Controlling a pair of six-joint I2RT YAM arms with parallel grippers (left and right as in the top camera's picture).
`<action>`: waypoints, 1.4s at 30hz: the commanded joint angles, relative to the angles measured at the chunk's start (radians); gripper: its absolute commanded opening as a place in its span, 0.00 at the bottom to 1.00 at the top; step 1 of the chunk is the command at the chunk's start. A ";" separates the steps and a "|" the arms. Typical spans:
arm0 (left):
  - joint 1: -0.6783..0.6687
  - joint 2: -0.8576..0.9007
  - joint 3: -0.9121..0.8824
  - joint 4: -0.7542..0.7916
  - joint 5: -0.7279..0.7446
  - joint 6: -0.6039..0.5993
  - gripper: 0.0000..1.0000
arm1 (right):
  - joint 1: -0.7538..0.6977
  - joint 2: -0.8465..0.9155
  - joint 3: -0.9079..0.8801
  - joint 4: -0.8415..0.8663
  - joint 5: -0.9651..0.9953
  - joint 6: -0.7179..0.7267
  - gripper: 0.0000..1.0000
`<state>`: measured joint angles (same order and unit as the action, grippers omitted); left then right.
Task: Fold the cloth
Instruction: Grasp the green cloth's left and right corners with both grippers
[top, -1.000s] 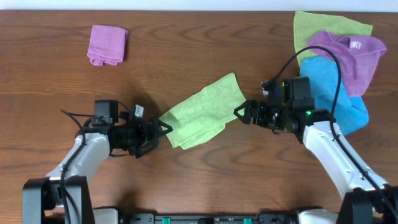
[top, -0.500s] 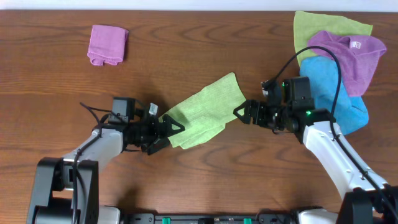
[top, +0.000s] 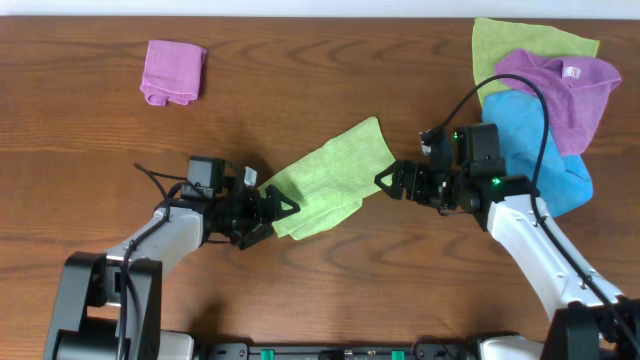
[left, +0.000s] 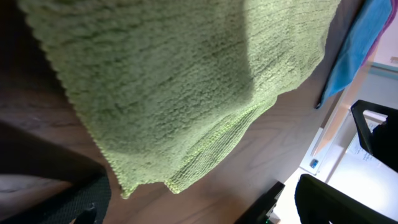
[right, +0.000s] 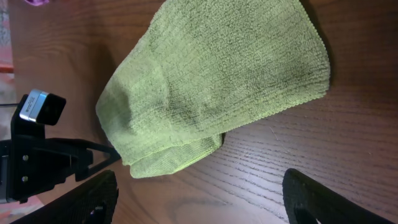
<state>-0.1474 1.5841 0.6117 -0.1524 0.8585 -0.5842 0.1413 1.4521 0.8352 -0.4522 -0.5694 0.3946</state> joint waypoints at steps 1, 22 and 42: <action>-0.020 0.013 -0.008 0.001 -0.055 -0.026 1.00 | -0.005 -0.008 0.001 0.001 -0.015 0.010 0.85; -0.036 0.013 -0.008 0.037 -0.068 -0.029 0.06 | -0.005 -0.008 0.001 0.000 -0.003 0.009 0.87; 0.069 0.013 -0.008 -0.080 -0.187 0.067 0.56 | -0.005 -0.008 0.001 -0.011 -0.003 0.009 0.89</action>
<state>-0.0849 1.5860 0.6102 -0.2295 0.7460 -0.5411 0.1413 1.4521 0.8352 -0.4599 -0.5686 0.3950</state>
